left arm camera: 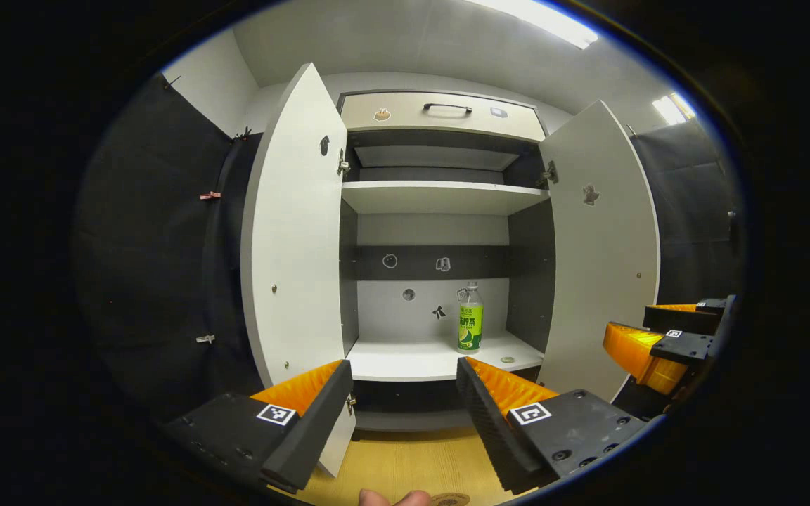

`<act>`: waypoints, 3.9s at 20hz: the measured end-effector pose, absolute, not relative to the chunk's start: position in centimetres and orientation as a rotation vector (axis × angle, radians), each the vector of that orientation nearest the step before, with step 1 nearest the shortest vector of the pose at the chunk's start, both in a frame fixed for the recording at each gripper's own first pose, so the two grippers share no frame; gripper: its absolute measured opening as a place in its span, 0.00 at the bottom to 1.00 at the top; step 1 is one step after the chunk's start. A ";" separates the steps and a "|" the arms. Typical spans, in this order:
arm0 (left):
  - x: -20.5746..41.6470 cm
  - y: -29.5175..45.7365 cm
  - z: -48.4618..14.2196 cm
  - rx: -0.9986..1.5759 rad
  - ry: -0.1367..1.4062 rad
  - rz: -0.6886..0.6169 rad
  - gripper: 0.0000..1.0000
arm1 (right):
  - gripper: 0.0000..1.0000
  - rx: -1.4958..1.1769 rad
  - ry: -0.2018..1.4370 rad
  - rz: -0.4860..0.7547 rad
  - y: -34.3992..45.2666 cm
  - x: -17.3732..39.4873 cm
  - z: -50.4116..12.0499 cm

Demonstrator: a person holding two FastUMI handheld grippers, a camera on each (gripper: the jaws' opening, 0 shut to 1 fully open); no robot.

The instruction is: Grasp the bottle in the cabinet with the left hand and place it on the coaster, then close the right door with the right hand and the left door with the left hand.

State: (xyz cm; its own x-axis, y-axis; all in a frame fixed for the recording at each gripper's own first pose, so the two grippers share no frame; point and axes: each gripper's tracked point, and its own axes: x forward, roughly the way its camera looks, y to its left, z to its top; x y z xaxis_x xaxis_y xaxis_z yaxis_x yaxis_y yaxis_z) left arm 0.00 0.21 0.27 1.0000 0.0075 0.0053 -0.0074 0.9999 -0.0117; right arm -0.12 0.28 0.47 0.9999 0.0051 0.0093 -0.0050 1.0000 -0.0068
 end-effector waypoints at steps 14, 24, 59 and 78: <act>3.1 -2.7 0.2 -0.010 -0.013 -0.059 0.95 | 0.97 0.016 -0.039 0.000 -1.0 -0.5 1.8; 16.9 -11.1 -1.4 -0.018 -0.013 -0.148 0.95 | 0.97 -0.020 -0.082 -0.042 -8.7 -1.6 2.4; 38.8 -15.1 -4.1 -0.003 0.004 -0.090 0.78 | 0.98 0.014 -0.091 -0.094 -18.8 -0.3 0.8; 8.2 -10.5 -9.0 -0.043 -0.095 -0.297 0.78 | 0.98 -0.030 -0.130 -0.081 -10.5 -5.1 1.7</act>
